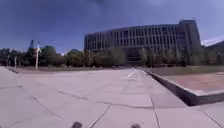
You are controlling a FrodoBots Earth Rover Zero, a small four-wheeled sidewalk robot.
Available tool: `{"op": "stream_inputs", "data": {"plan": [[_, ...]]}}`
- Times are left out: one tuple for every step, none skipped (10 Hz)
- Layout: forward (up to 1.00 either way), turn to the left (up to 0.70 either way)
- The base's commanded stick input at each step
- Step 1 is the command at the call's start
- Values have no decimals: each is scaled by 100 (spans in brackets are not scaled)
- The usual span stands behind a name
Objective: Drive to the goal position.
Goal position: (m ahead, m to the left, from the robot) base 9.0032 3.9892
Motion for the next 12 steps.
{"op": "stream_inputs", "data": {"plan": [[85,3],[85,3],[85,3],[85,3],[85,-1],[85,-31],[85,-31],[85,-31],[85,-31],[85,-28],[85,-10],[85,3]]}}
